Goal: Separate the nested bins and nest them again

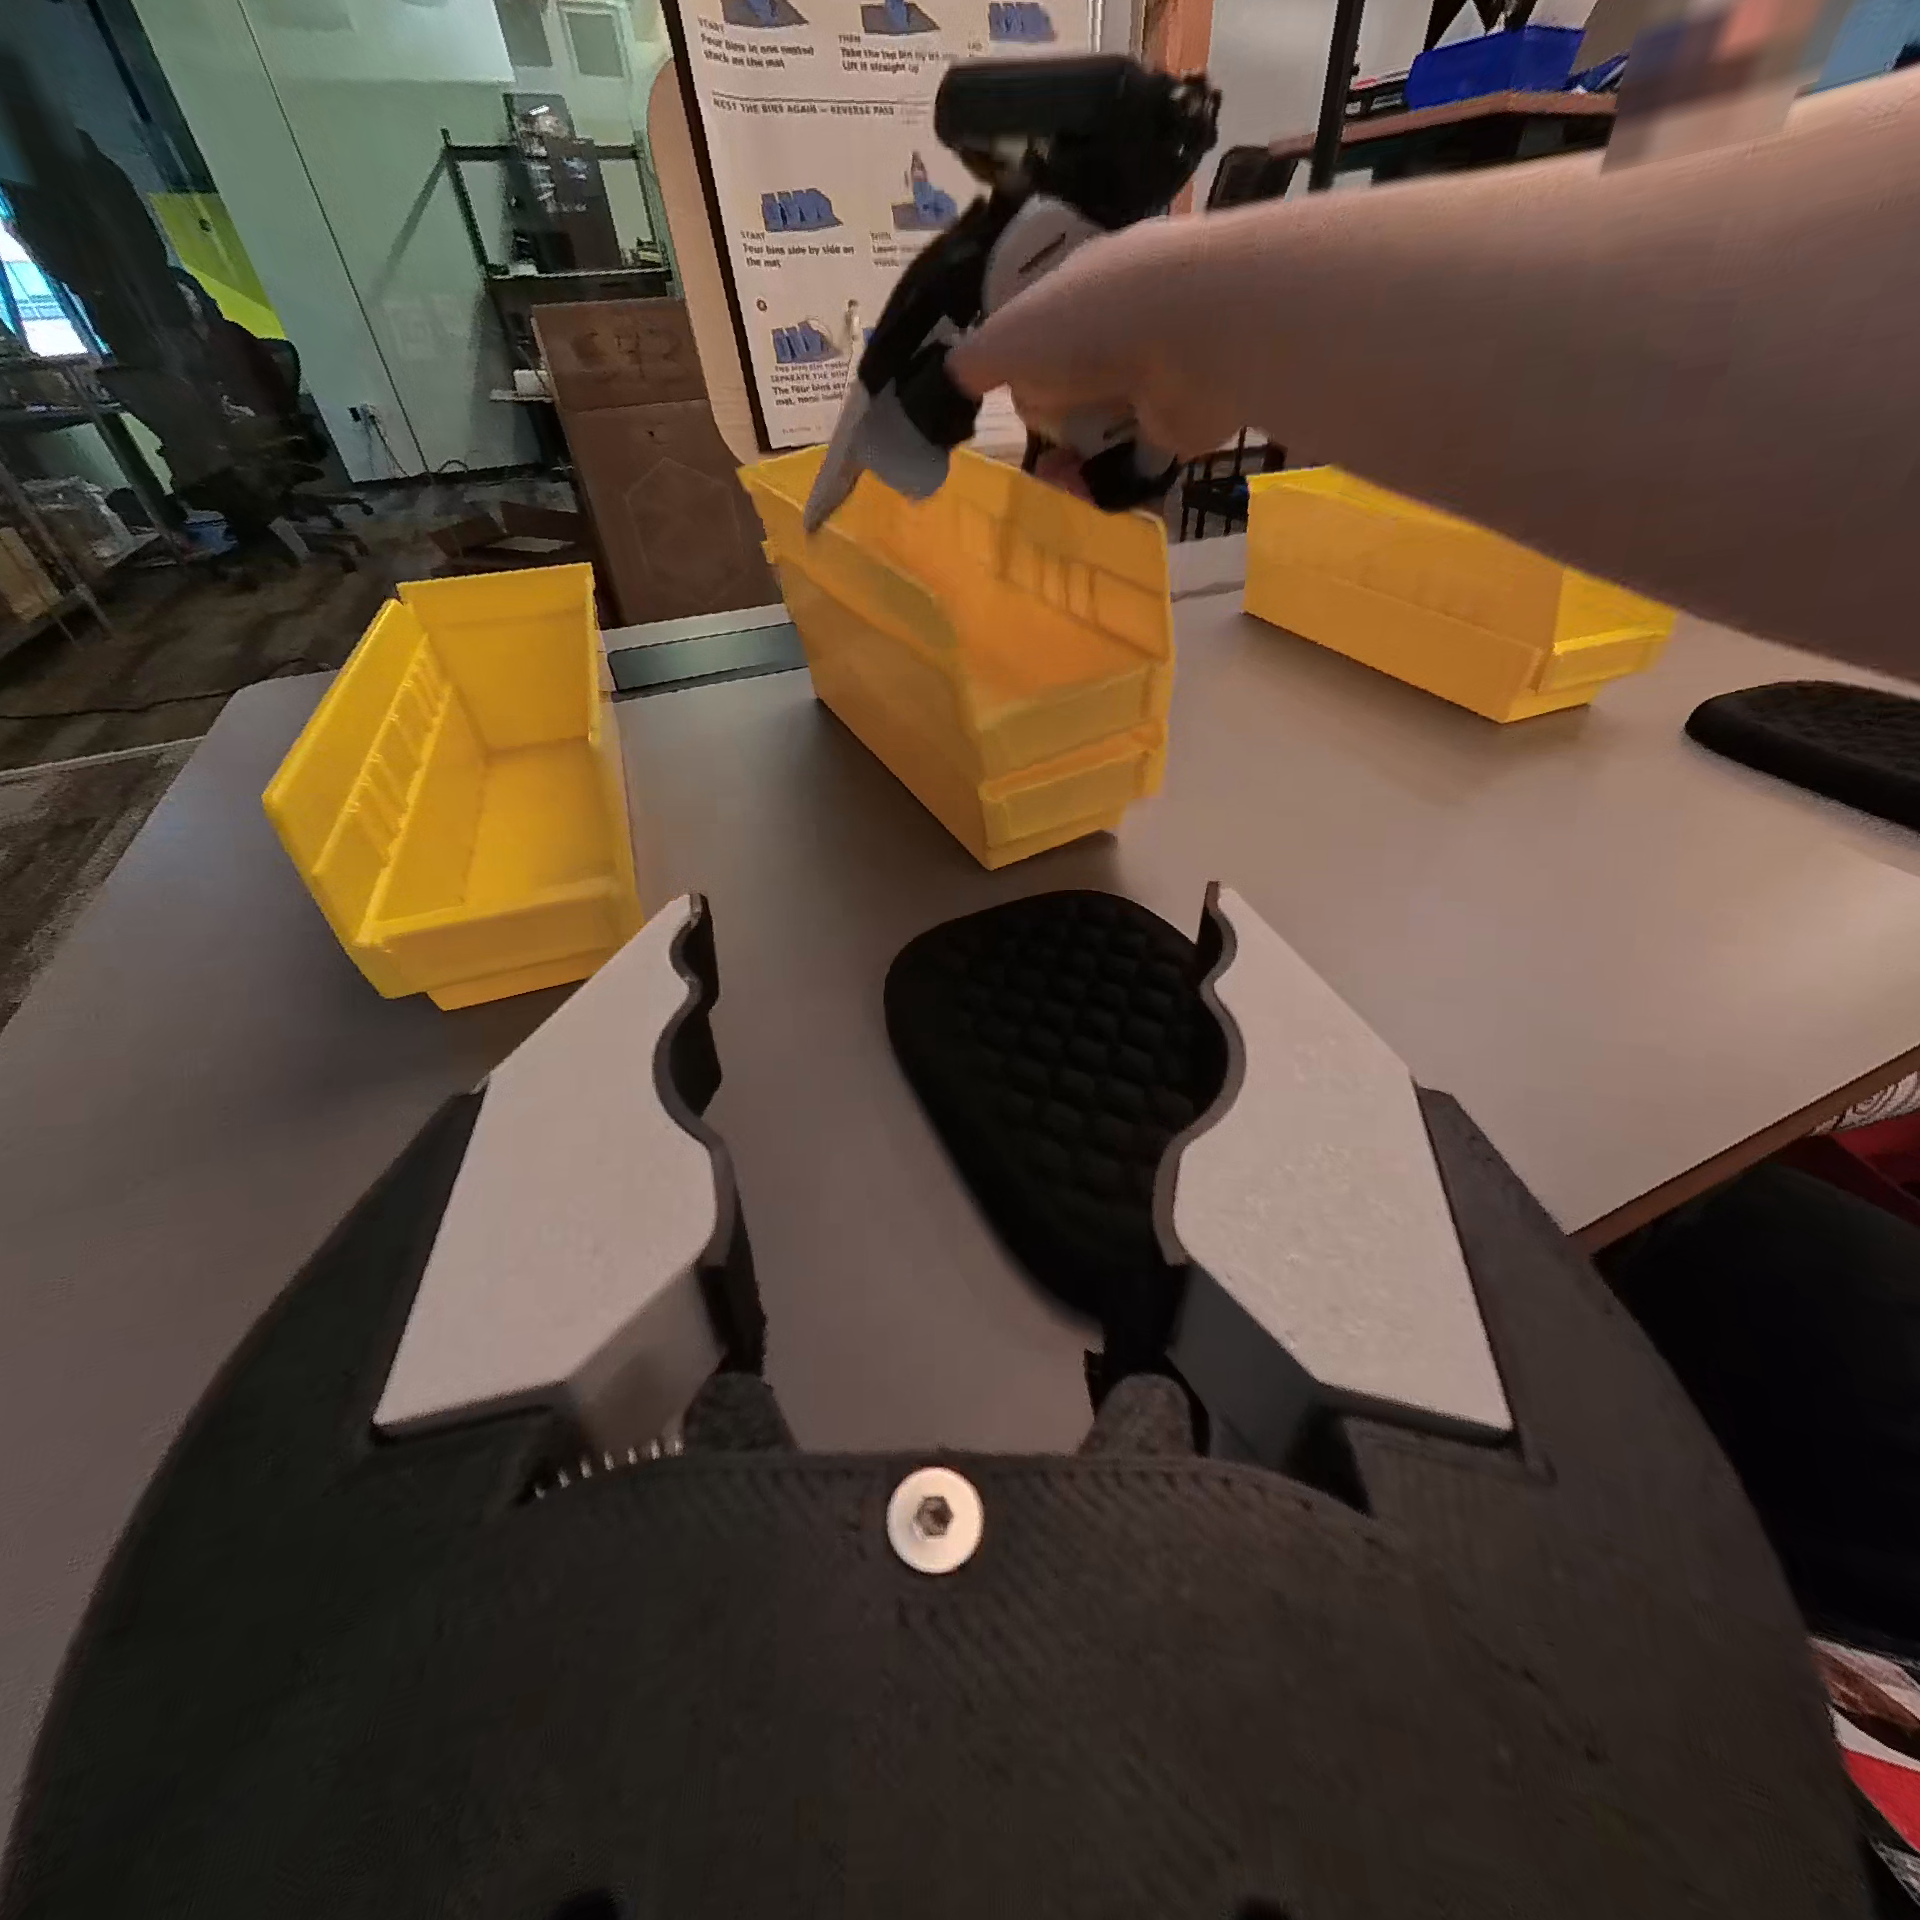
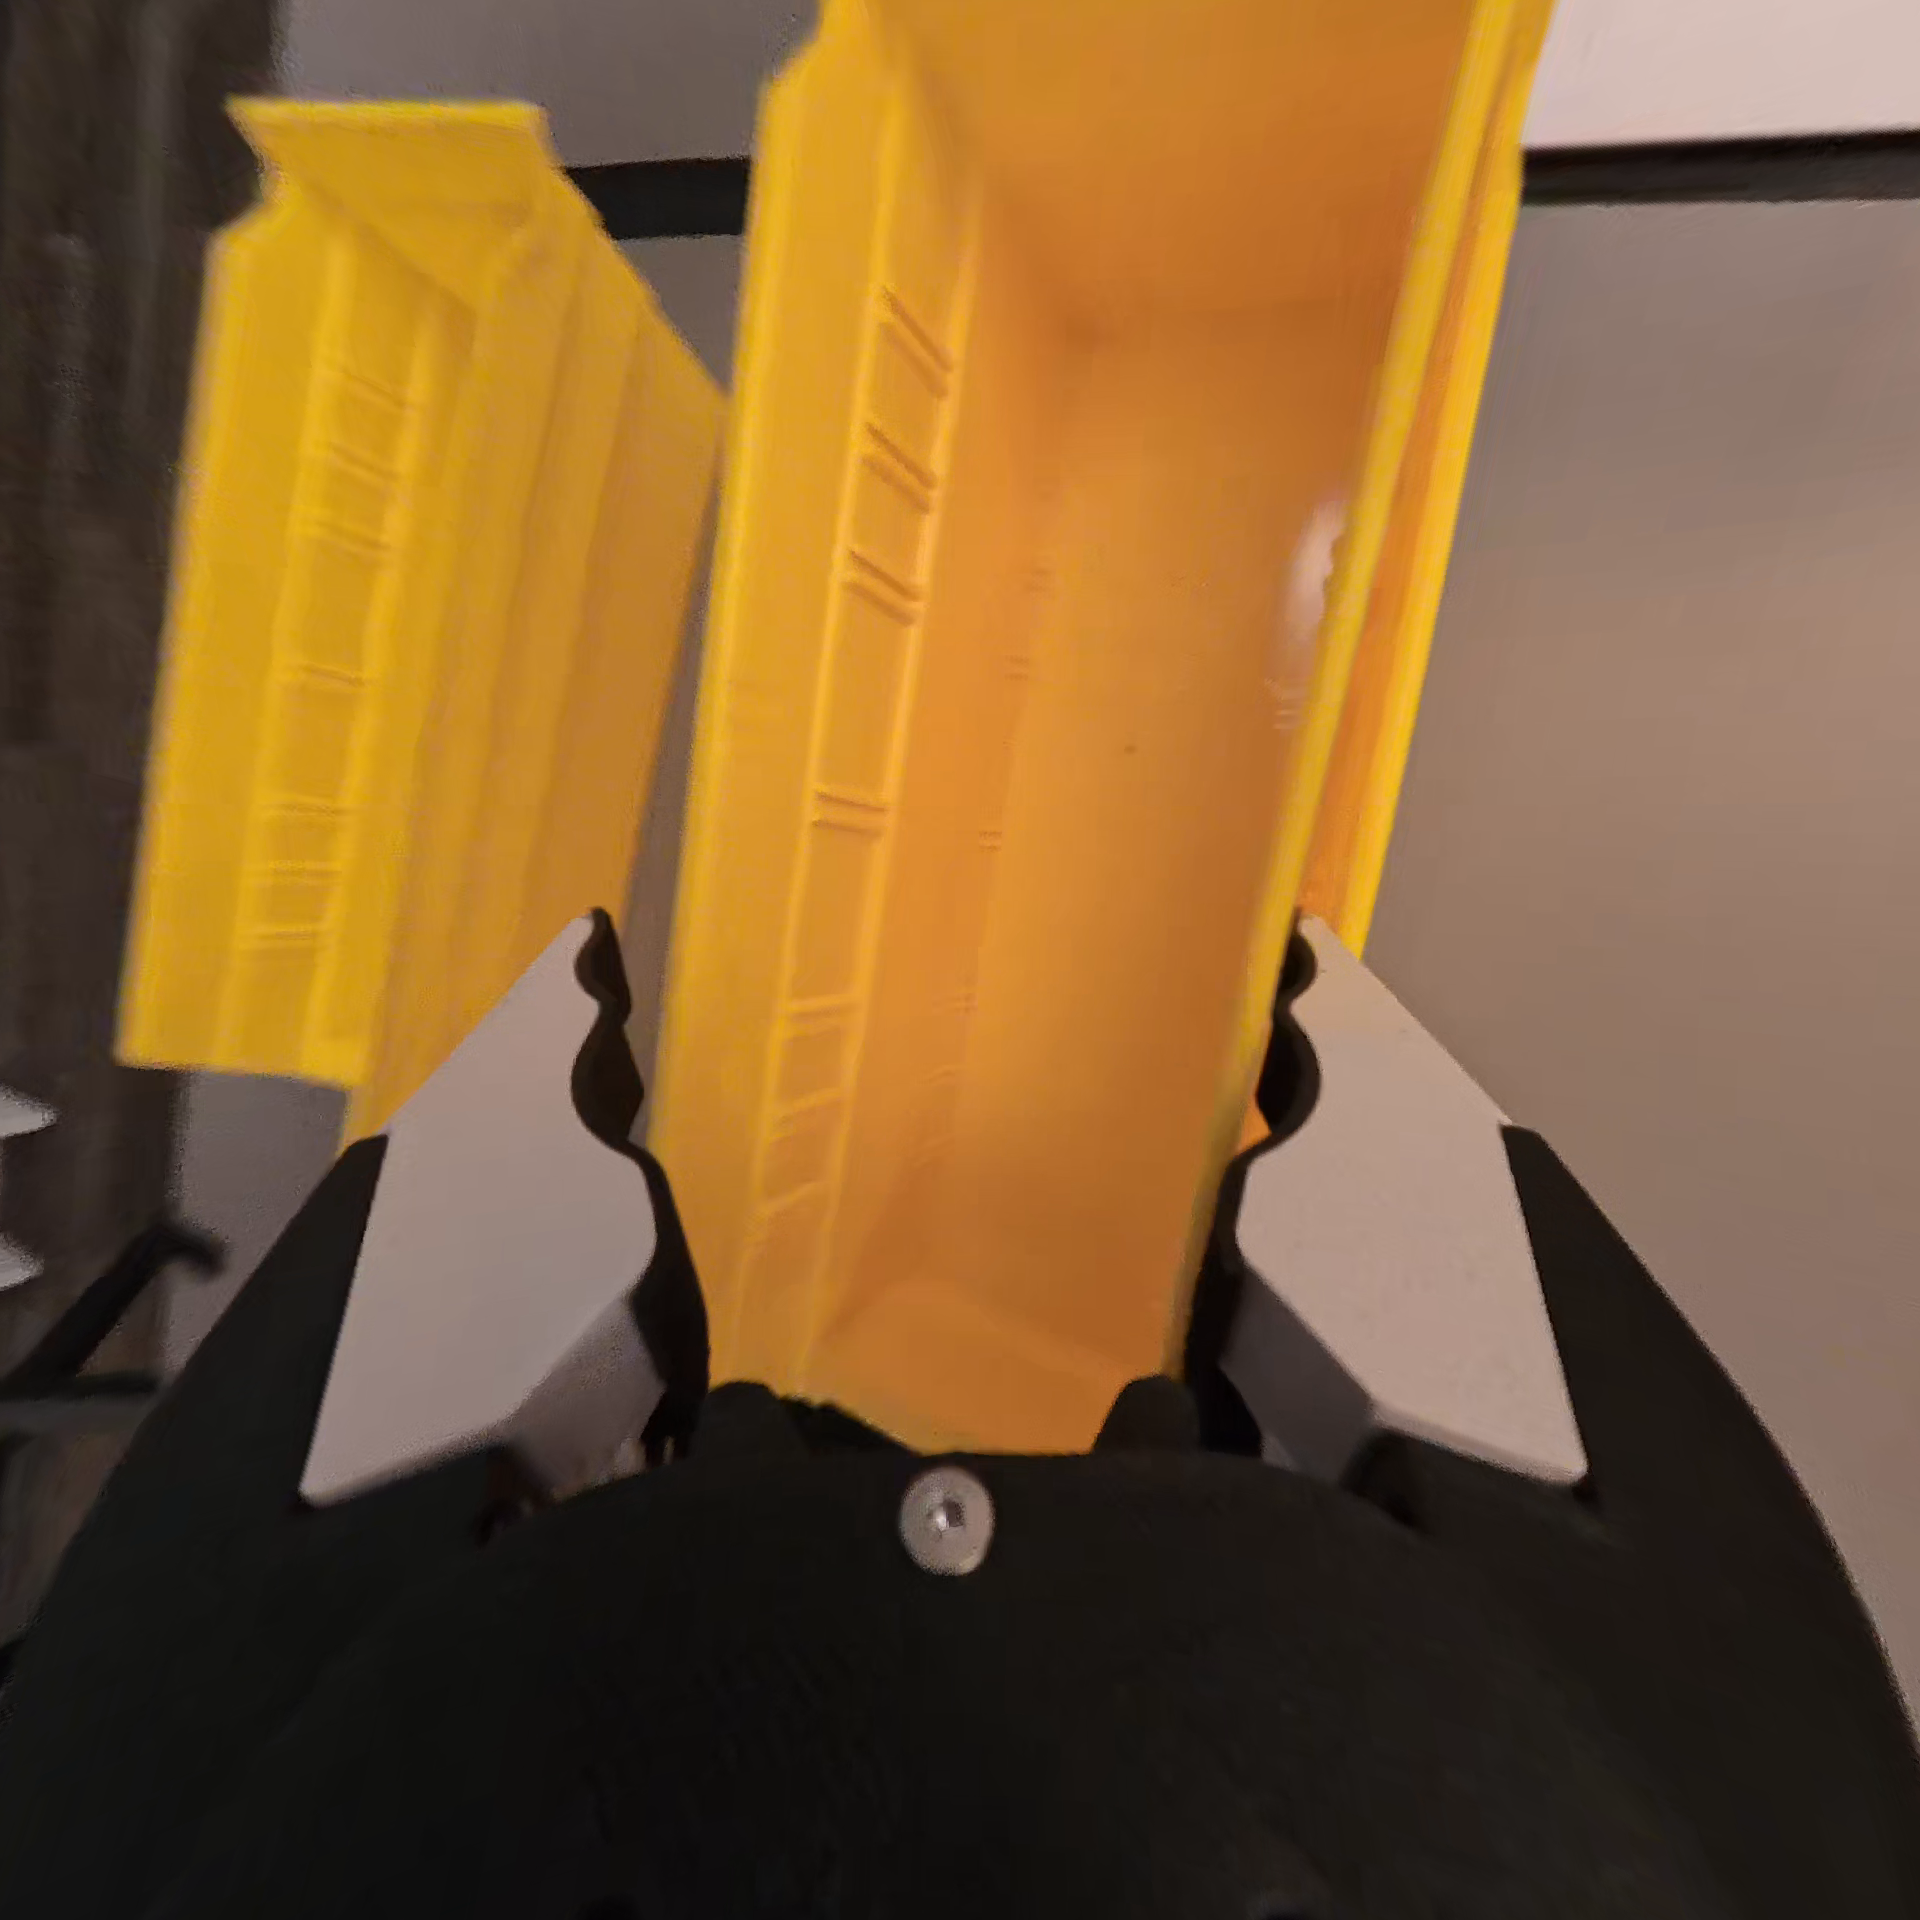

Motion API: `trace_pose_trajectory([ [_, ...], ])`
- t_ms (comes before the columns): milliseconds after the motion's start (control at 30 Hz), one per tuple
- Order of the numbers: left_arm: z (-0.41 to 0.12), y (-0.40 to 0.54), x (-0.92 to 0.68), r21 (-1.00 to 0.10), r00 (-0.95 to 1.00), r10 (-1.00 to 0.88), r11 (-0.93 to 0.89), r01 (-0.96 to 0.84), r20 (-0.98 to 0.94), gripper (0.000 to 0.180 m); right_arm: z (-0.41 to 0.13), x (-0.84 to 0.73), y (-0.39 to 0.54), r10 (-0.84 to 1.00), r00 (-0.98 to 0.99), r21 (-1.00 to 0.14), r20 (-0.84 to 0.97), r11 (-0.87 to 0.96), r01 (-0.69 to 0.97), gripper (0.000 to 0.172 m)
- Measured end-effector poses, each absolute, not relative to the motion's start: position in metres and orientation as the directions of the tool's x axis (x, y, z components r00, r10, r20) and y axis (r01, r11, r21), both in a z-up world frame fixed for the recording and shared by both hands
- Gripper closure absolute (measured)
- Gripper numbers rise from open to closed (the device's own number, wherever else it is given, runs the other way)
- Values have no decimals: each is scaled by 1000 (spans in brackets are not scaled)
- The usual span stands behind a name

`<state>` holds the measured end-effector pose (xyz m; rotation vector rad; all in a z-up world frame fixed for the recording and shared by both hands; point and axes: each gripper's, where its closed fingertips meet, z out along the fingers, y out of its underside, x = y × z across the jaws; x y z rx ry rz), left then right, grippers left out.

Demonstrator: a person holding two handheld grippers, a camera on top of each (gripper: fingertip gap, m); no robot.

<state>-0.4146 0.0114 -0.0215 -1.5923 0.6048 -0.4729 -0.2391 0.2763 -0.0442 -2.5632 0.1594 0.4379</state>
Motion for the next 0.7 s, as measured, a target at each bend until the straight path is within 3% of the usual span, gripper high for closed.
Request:
trace_pose_trajectory([
  [33,-22,11,-415,-992,776,-629,-58,-112,-50,89,-32,-240,276,5,923,-492,-385,-847,-201,47],
  [100,-22,11,-417,-992,779,-625,-61,-113,-50,89,2,-213,282,68,933,-612,-352,-772,-175,45],
  [167,-21,11,-419,-993,781,-623,-61,-98,-39,89,29,-159,280,78,974,-707,-212,-700,-98,45],
  [267,-20,11,-419,-994,778,-628,-69,-81,-20,89,43,-47,261,-44,998,-754,36,-657,-2,36],
  [333,-21,11,-417,-994,777,-629,-69,-85,-23,89,24,25,235,-137,980,-684,143,-729,-2,21],
  [433,-22,11,-413,-992,775,-631,-70,-103,-36,89,-23,93,196,-219,963,-554,157,-827,-98,20],
  [700,-24,12,-413,-986,794,-602,-69,-149,-78,90,-91,136,166,-297,955,-389,20,-882,-266,21],
])
